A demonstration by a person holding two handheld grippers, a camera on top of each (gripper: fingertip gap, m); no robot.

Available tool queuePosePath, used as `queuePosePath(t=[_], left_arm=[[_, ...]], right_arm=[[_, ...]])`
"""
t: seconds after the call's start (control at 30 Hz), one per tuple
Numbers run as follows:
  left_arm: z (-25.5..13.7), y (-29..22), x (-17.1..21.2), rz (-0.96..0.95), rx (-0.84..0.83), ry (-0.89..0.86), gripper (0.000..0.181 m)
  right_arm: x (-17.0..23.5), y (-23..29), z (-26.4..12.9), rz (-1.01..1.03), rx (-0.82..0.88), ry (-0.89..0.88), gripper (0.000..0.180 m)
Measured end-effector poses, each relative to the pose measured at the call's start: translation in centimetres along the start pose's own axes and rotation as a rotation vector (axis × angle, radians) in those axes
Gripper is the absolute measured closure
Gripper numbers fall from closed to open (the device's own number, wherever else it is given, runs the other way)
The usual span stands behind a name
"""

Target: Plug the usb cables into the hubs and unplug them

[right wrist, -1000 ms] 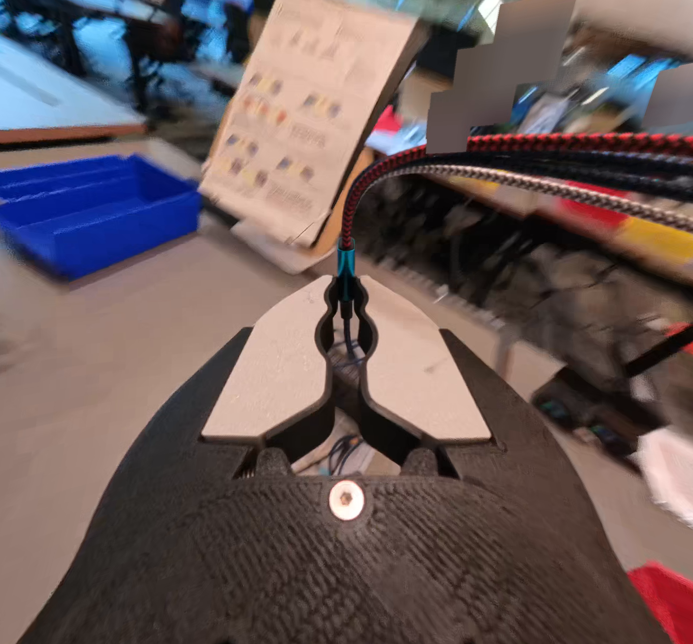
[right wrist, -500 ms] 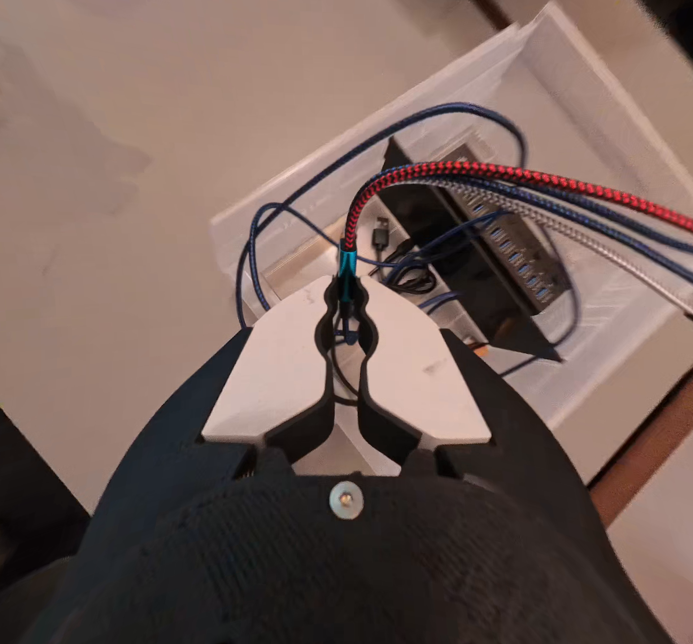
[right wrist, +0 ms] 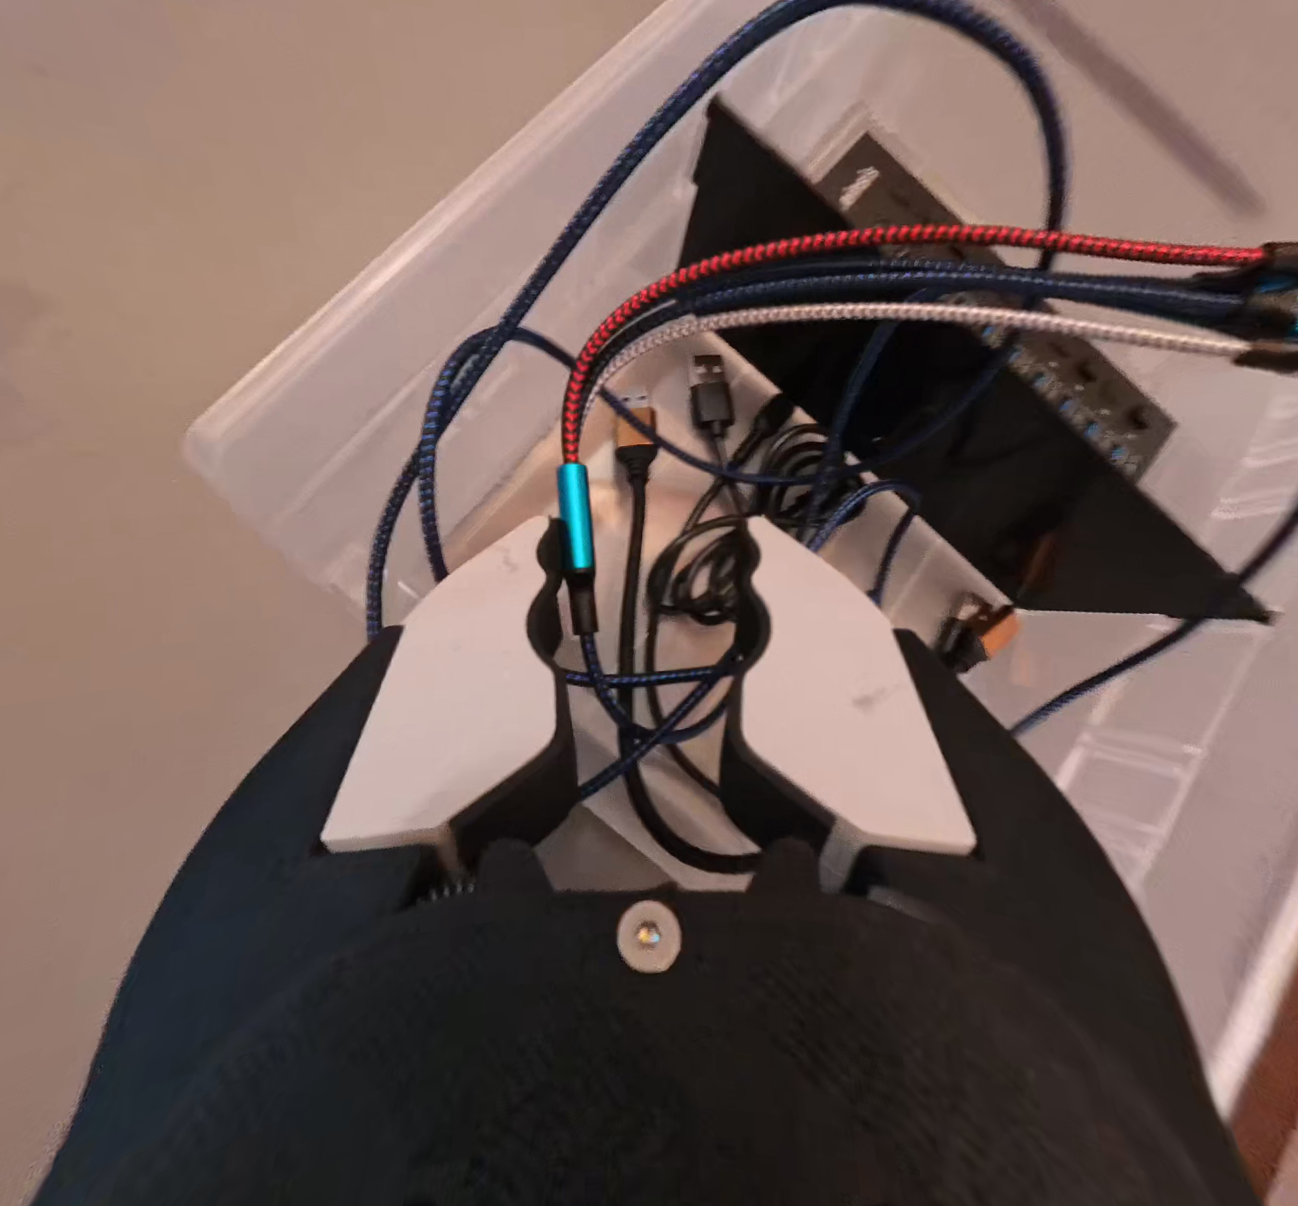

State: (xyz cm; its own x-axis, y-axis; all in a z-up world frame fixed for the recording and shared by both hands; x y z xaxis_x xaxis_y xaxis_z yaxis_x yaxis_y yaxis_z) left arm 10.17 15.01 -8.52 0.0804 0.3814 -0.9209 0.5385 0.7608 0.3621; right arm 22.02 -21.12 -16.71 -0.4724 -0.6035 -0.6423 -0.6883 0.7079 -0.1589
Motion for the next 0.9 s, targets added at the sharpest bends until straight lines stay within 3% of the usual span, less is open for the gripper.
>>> queuePosePath(t=[0.03,0.13,0.27,0.43,0.53,0.63,0.83,0.9], left_arm=[[0.0,-0.1,-0.1,0.004,0.001,0.0,0.148],[0.0,-0.2,-0.2,0.02,-0.005,0.007,0.148],[0.2,-0.3,0.0,0.003,0.009,0.003,0.148],[0.5,-0.7,0.2,0.027,0.021,0.023,0.148],[0.5,-0.7,0.2,0.03,0.025,0.026,0.148],[0.5,-0.5,0.5,0.026,0.025,0.031,0.148],[0.7,-0.6,0.9,0.017,0.033,0.037,0.148],[0.8,-0.7,0.9,0.021,0.035,0.039,0.148]], right_arm=[[-0.3,-0.4,-0.5,-0.007,0.013,-0.009,0.13],[-1.6,-1.2,-2.9,-0.103,0.012,-0.042,0.125],[-4.7,-4.1,-5.1,-0.346,0.196,-0.06,0.119],[-6.7,-4.7,-3.0,-0.621,0.142,0.037,0.117],[-6.0,-4.4,-1.5,-0.862,0.157,0.211,0.117],[-5.9,-3.6,-0.5,-0.996,0.136,0.23,0.122],[-7.2,-2.8,0.4,-1.106,0.056,0.096,0.132],[-7.2,-2.7,0.9,-1.151,0.057,0.09,0.155]])
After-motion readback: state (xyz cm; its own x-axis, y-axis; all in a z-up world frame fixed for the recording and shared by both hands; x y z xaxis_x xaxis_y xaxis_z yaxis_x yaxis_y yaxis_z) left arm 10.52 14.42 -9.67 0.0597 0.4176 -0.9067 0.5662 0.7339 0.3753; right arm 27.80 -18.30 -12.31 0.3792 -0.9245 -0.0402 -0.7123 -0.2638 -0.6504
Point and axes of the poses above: each gripper's, where its closed fingertips meet, z out along the fingers, x out of its underside, y = z × x across the jaws, the point moved 6 cm from there along -z, back along the fingers, and after that the axes turned 1 degree about -y, right-handed, at the moved point
